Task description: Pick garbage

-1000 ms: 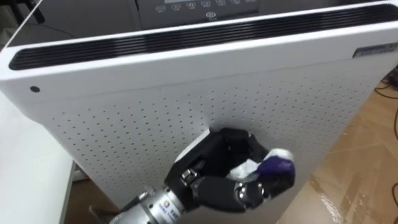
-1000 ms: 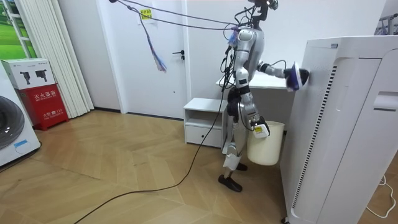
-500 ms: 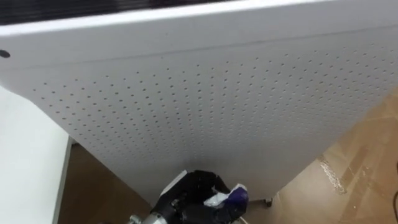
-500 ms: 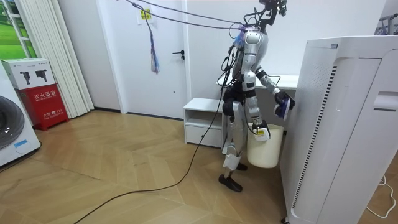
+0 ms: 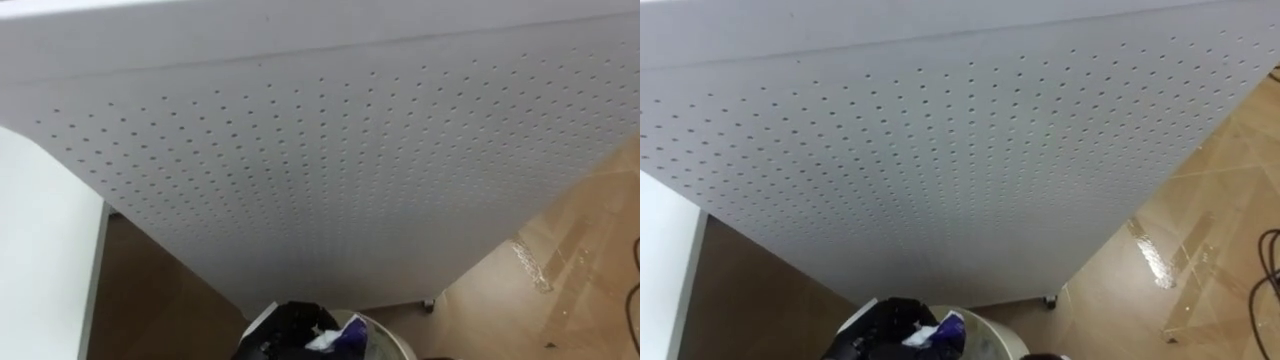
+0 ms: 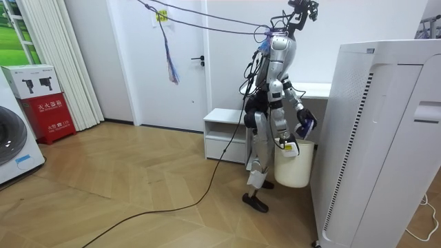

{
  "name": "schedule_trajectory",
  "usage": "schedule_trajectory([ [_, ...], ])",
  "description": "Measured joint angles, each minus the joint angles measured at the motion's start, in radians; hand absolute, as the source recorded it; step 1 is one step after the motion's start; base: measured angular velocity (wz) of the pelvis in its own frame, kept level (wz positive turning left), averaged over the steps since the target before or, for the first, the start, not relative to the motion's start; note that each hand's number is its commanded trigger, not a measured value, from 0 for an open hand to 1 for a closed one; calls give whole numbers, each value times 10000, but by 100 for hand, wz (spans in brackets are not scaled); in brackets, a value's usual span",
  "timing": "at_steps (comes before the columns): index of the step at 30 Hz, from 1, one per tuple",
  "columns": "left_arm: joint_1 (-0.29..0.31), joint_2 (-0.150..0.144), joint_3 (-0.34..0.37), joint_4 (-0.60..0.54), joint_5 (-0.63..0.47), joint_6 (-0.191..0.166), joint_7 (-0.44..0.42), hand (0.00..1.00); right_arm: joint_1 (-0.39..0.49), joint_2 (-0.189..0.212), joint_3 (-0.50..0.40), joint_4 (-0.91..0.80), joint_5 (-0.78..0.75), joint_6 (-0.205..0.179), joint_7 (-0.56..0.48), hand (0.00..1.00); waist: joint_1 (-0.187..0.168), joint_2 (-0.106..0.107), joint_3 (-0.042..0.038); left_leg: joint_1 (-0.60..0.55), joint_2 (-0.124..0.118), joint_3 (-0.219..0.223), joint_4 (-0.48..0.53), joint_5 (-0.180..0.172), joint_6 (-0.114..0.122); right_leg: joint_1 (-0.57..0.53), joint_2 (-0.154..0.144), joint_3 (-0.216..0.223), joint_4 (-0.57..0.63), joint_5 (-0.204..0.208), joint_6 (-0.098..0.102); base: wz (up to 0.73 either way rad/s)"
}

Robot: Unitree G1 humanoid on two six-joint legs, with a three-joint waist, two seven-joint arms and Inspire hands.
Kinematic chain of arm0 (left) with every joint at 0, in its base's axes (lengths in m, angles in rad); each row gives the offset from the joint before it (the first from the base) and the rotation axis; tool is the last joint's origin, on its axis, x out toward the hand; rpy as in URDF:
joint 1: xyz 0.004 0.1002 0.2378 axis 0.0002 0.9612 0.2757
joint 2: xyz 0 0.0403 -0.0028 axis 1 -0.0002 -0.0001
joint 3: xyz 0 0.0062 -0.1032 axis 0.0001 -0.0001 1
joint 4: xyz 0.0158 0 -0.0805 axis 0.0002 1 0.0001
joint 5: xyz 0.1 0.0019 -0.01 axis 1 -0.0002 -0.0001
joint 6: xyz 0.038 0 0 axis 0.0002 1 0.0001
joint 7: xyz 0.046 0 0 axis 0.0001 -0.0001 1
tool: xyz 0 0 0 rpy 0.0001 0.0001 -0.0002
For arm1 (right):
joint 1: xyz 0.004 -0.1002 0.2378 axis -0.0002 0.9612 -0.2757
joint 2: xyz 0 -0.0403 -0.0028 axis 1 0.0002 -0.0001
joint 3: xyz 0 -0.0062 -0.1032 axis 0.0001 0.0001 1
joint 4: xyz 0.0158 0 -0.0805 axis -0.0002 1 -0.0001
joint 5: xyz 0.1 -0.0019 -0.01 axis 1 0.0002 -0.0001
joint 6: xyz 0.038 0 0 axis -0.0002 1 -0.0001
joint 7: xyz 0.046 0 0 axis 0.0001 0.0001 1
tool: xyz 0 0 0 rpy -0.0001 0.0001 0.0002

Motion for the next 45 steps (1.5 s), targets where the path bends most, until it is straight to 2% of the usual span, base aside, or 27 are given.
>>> schedule_trajectory([
  [4, -26, 13, -78, 186, -24, -23, 33, 100, -16, 2, 34, 4, 163, -13, -26, 100, -14, -3, 2, -8, -3, -10, 29, 0, 0, -3, -10, -18, 19, -6, -7, 0],
  [5, -45, 13, -107, 241, -23, -24, 39, 84, -6, 2, 52, 6, 244, -12, -41, 100, -8, -3, 2, -9, -3, -12, 35, 0, 0, -3, -10, -18, 25, -8, -10, 0],
  [6, -47, 11, -127, 319, -20, -24, 96, 50, 3, -1, 130, 5, 393, -15, -108, 100, -9, -7, 5, -12, -2, -12, 47, 0, 0, -3, -10, -17, 36, -12, -14, 0],
  [7, -46, 11, -133, 351, -20, -24, 132, 12, 12, -3, 172, 5, 464, -17, -133, 100, -9, -8, 5, -15, -2, -11, 51, 0, 0, -5, -10, -17, 40, -14, -15, 0],
  [8, -47, 13, -136, 418, -22, -24, 157, 0, 29, -6, 261, 5, 643, -17, -173, 100, -8, -8, 5, -15, -1, -11, 57, 0, 0, -3, -9, -20, 50, -18, -18, 0],
  [22, -22, -164, -218, 1688, 3, -46, -4, 0, 38, 11, 480, 38, 1022, -69, -254, 100, -31, -27, 4, -160, 2, -18, 150, 3, -6, -93, 2, -69, 151, -60, -52, 0],
  [25, 59, -159, -412, 2010, 105, -36, -170, 0, 74, 69, 479, 39, 997, -67, -243, 100, -53, -38, -2, -186, 9, -20, 165, 3, -6, -93, -2, -88, 134, -62, -50, 3],
  [30, 149, -133, -520, 2407, 312, 123, -360, 0, 155, 167, 479, 44, 999, -65, -159, 100, -50, -57, -7, -101, 20, -20, 211, 3, -6, -2, 5, -83, 140, -62, -51, 0],
  [45, 345, -129, -502, 2513, 803, 360, -1008, 0, 227, 255, 367, 400, 946, 177, -58, 100, -24, -50, -16, -116, 24, -40, 249, 3, -6, 9, 4, -99, 187, -59, -54, 0],
])
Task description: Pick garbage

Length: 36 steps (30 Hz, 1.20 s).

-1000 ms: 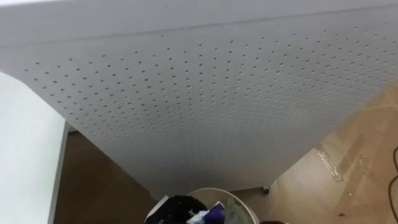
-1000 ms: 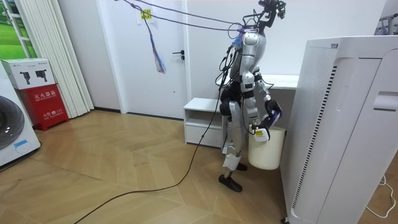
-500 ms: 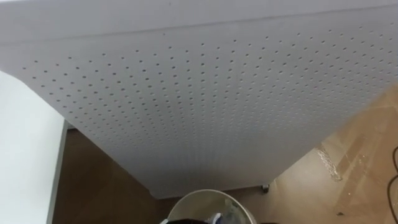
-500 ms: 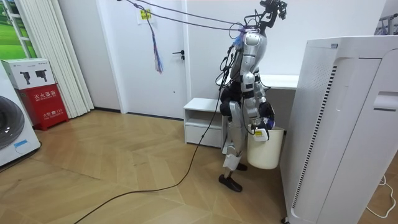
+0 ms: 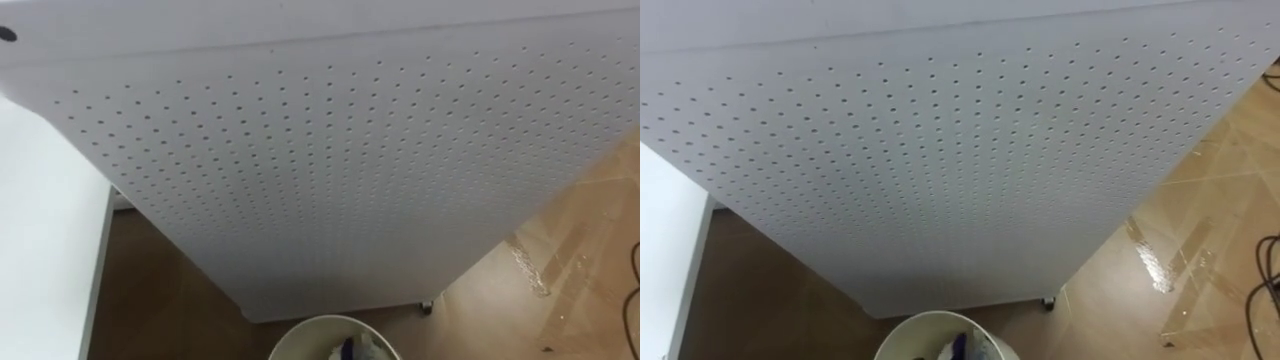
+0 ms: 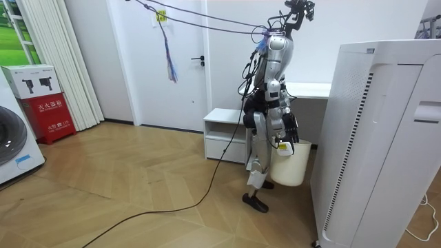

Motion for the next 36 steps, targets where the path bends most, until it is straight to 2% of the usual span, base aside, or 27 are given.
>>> schedule_trajectory([
  [7, -2, 13, 1, 141, 102, 222, -5, 0, -13, -22, 1, 1, -1, 150, 3, 100, 4, 7, -19, 1, -4, 1, -13, 0, 0, 0, -2, -6, -14, 0, 0, 0],
  [13, 27, 16, 1, 370, 201, 225, -84, 0, 16, -42, 9, 124, 8, 183, 51, 100, 12, 12, -87, 120, -11, 1, -66, 5, -5, 94, 18, -13, -42, 3, -1, 0],
  [20, 189, 52, 146, 1500, 158, 194, -360, 0, 525, -134, 22, 557, 23, 157, 313, 100, 15, -11, -178, 1267, -31, -67, -766, 66, -55, 1256, 45, -157, -613, -10, 27, 4],
  [22, 381, 47, 482, 1750, 158, 93, -528, 0, 844, -157, -124, 673, 23, 84, 472, 100, 51, -23, -219, 1548, -38, -175, -926, 79, -77, 1619, 61, -309, -855, 2, 30, 13],
  [25, 1005, 44, 1621, 1827, 54, -171, -740, 0, 1527, -158, -779, 634, 23, -4, 746, 100, 99, -13, -304, 2161, -37, -194, -1219, 83, -87, 2314, 180, -397, -1292, 8, 58, 10],
  [26, 1307, 44, 2068, 1827, -168, -258, -763, 0, 1825, -147, -1122, 565, 35, -84, 854, 100, 100, -3, -391, 2406, -42, -194, -1385, 86, -92, 2576, 181, -489, -1457, -2, 80, 18],
  [27, 1558, 42, 2406, 1828, -315, -287, -722, 0, 2083, -141, -1411, 468, 51, -131, 851, 100, 98, 4, -416, 2638, -58, -195, -1462, 86, -92, 2847, 188, -520, -1561, -35, 127, 18],
  [31, 2094, 6, 2779, 2139, -602, -259, -332, 0, 2602, -257, -1881, 410, 154, -133, 798, 100, 51, -98, -498, 3395, -184, -363, -1931, 93, -103, 3648, 205, -675, -1956, -109, 213, 15],
  [33, 2435, -73, 3116, 2138, -820, -259, -201, 0, 2893, -269, -2147, 408, 455, -130, 754, 100, 69, -274, -572, 3785, -181, -421, -2116, 87, -112, 4043, 200, -788, -2111, -179, 240, 9],
  [36, 2599, -109, 3464, 2140, -823, -184, -37, 0, 3278, -305, -2538, 426, 693, -125, 726, 100, 108, -359, -571, 4046, -178, -441, -2134, 68, -136, 4415, 214, -803, -2321, -192, 263, 6],
])
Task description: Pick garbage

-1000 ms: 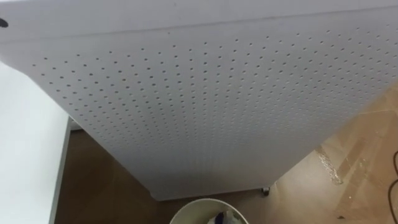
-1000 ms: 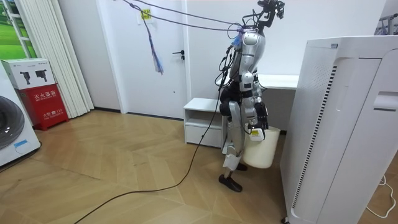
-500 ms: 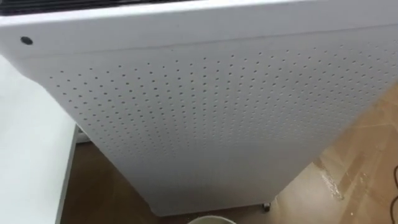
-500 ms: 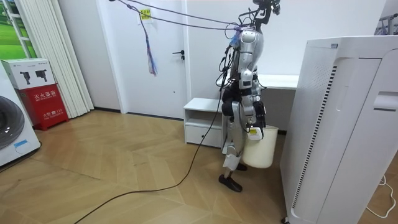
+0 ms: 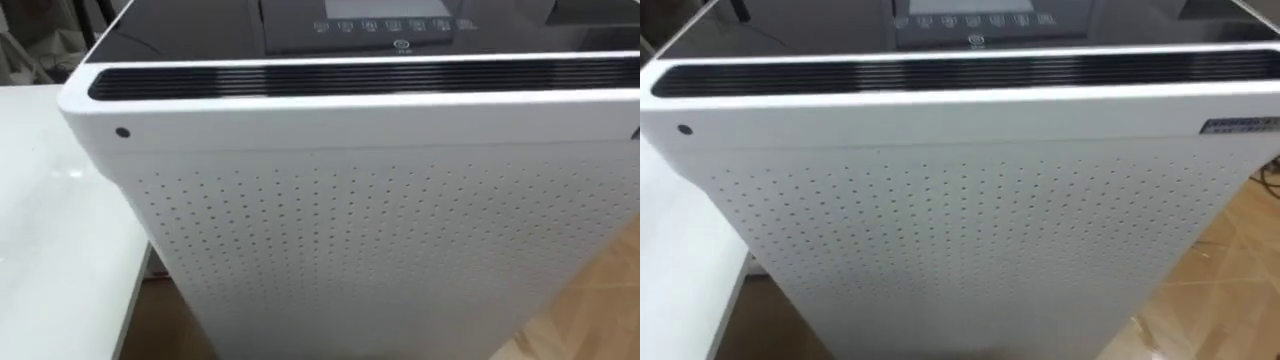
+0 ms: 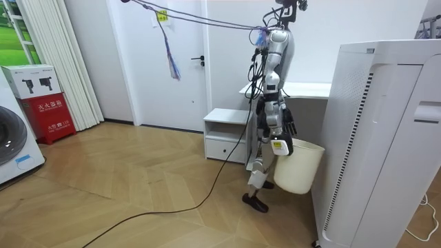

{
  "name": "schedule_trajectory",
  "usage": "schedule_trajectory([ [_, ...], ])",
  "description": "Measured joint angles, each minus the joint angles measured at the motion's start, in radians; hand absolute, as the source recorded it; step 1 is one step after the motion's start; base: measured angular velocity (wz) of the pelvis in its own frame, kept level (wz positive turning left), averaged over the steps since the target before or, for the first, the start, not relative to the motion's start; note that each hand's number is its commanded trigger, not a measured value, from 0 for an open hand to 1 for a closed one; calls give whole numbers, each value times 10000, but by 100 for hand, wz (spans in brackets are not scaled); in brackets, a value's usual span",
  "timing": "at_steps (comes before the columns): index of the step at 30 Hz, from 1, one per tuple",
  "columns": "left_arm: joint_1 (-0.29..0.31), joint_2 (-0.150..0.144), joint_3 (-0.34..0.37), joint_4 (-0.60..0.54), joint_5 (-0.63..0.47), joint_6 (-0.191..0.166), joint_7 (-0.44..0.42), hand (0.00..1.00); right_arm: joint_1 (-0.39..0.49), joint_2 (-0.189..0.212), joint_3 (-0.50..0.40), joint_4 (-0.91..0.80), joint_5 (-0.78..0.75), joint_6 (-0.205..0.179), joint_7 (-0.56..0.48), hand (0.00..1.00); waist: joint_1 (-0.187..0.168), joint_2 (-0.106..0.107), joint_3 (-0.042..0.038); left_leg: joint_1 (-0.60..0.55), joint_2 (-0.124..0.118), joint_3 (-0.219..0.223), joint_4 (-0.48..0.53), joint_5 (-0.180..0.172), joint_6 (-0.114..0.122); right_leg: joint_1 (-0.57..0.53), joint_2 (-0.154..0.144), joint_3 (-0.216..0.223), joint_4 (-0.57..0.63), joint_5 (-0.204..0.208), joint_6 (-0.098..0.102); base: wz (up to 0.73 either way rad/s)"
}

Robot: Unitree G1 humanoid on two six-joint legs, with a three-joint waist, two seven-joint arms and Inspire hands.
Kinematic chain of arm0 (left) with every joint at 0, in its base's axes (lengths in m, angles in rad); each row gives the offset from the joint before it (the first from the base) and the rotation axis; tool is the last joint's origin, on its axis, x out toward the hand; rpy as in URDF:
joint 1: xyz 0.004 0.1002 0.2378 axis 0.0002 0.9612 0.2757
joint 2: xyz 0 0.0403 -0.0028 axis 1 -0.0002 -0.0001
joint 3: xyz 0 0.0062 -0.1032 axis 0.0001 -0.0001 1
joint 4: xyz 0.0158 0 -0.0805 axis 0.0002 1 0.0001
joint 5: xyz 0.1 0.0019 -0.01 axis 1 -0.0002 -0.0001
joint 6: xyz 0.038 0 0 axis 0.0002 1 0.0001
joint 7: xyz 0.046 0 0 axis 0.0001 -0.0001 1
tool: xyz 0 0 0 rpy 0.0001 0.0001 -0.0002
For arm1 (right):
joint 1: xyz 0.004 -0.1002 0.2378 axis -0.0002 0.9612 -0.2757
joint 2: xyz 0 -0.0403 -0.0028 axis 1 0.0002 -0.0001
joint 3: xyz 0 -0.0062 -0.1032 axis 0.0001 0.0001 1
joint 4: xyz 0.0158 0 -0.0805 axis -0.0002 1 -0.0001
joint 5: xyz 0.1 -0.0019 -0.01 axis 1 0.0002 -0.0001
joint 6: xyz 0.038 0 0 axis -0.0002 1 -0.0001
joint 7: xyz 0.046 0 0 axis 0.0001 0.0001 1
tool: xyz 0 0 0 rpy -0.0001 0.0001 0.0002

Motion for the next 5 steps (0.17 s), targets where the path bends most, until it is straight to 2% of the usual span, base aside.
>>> schedule_trajectory([
  [1, 33, -49, 109, 4, -36, 30, 86, 0, 80, 10, -28, 0, 58, -1, -27, 100, 23, 2, 35, 149, -1, 29, -44, -6, -9, 130, 9, 18, -24, -1, 2, -4],
  [5, 68, -94, 214, 33, -494, 206, 191, 0, 311, 37, -223, 3, 99, 59, -144, 100, 130, 31, 77, 555, 14, 56, -242, -89, -65, 471, 117, 27, -168, -1, 1, -5],
])
